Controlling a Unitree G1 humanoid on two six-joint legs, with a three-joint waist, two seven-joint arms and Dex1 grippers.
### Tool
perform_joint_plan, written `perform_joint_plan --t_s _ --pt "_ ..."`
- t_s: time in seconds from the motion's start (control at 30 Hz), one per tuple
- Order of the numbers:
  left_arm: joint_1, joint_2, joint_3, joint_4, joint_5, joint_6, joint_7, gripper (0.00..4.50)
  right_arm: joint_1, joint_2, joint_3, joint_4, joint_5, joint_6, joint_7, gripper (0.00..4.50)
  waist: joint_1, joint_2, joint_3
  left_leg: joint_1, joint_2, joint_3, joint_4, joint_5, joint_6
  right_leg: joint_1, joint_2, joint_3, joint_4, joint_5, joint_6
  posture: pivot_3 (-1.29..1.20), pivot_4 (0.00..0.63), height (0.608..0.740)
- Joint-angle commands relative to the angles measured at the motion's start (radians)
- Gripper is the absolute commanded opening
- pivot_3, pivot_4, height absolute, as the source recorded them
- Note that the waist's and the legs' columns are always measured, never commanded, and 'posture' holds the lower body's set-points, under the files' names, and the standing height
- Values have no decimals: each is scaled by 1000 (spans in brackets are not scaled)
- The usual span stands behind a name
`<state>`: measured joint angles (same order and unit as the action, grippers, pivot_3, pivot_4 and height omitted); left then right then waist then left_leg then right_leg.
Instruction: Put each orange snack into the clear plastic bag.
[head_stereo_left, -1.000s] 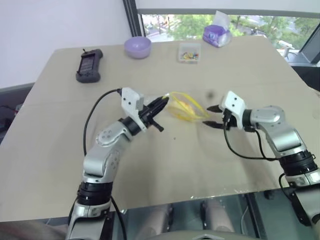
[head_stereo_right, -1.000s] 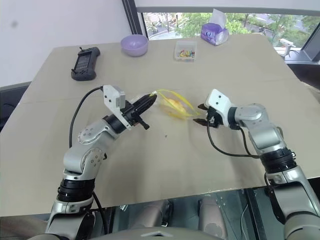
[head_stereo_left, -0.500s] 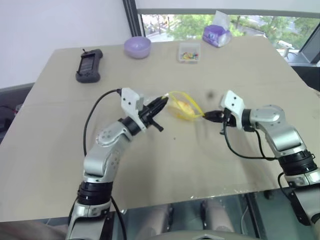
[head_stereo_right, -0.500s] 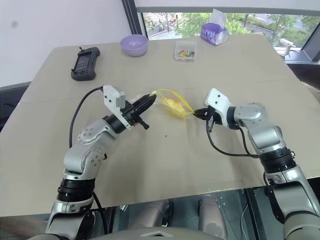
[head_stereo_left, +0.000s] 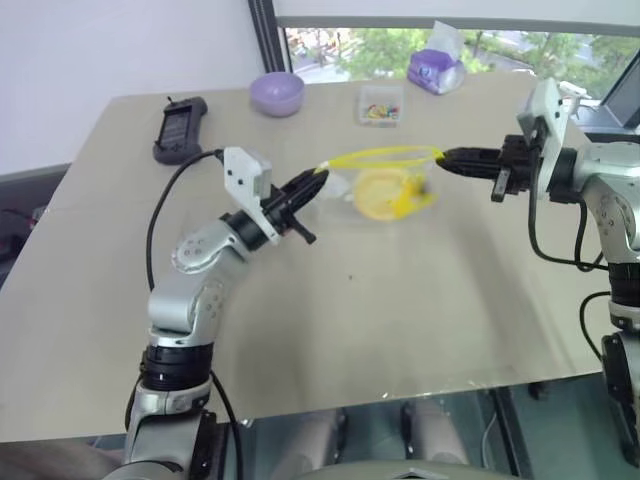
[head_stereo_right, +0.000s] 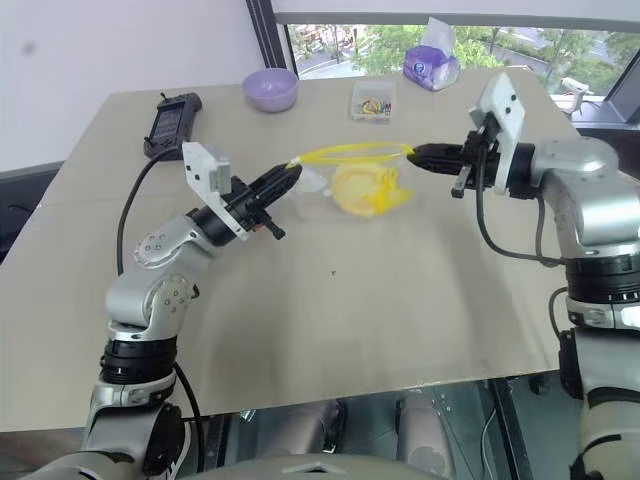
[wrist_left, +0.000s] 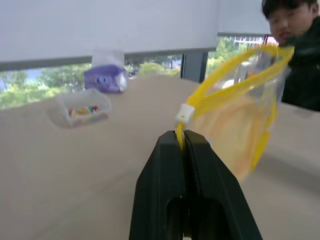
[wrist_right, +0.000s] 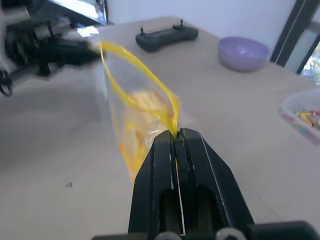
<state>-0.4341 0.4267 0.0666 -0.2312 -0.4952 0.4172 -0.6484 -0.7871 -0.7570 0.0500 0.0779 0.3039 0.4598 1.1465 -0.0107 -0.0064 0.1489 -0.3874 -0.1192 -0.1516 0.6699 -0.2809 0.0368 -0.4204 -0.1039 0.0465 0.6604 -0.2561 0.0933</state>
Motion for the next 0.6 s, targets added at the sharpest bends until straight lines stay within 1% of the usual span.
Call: perform_joint_plan --t_s 0.03,0.07,0.1,0.13,0.17,0.2,0.23,0.27,0.33,0.4,0.47,0.53,0.6 --pt "-8 -5 69 -32 -103 53 2 0 -30 12 -60 21 42 0 -11 27 -4 0 0 0 0 0 0 0 0 0 0 0 0 0 0 0 150 736" --pt "-27 3 83 -13 -94 52 17 0 -75 40 -94 58 61 40 -72 27 -9 0 1 -1 0 1 0 0 0 -1 0 1 0 0 0 0 150 736" --pt "-33 26 72 1 -57 30 8 0 -98 46 -96 88 48 44 -102 27 -12 -1 1 -2 0 1 0 0 0 -3 0 2 1 0 0 0 150 736" --pt "-20 62 36 6 1 -12 -29 0 -81 18 -53 106 -15 -30 -82 27 -14 -1 1 -4 1 2 2 0 0 -5 -1 2 3 0 0 0 150 736" --pt "-8 79 15 7 26 -34 -54 0 -56 -12 -6 119 -76 -109 -53 27 -13 -1 1 -6 1 2 2 1 -1 -8 -1 2 4 0 0 0 150 736" --pt "-13 67 25 16 10 -28 -42 0 -38 -25 28 141 -125 -184 -45 27 -12 0 0 -6 1 1 1 1 -1 -8 -1 2 4 0 0 0 150 736" --pt "-23 54 36 29 -3 -23 -24 0 -37 -20 43 171 -153 -235 -65 27 -11 -1 -1 -6 1 1 0 1 -1 -8 0 1 3 0 0 0 150 736" --pt "-34 52 32 40 14 -43 -15 0 -60 4 35 209 -169 -269 -121 27 -10 -1 -1 -6 1 1 0 1 -1 -8 0 1 2 0 0 0 150 736" --pt "-55 49 26 51 56 -95 -2 0 -116 51 5 258 -174 -329 -204 27 -12 -2 0 -7 0 2 1 1 -1 -8 0 1 2 0 0 0 150 736" --pt "-86 32 49 74 71 -120 44 0 -169 82 -35 291 -153 -340 -254 27 -16 -2 0 -8 0 2 1 1 -1 -10 0 2 3 0 0 0 150 736" --pt "-104 26 69 92 76 -132 73 0 -186 84 -47 300 -136 -348 -252 27 -19 -2 0 -10 0 1 1 1 -1 -12 0 1 3 0 0 0 150 736" --pt "-101 29 75 101 97 -158 94 0 -174 72 -41 298 -153 -403 -252 27 -21 -2 0 -10 0 -1 1 1 -1 -11 0 0 3 0 0 0 150 736" --pt "-85 28 74 100 112 -173 110 0 -154 67 -45 290 -152 -407 -260 27 -25 -2 0 -10 0 -1 1 1 -1 -11 0 -3 1 0 0 0 150 736"
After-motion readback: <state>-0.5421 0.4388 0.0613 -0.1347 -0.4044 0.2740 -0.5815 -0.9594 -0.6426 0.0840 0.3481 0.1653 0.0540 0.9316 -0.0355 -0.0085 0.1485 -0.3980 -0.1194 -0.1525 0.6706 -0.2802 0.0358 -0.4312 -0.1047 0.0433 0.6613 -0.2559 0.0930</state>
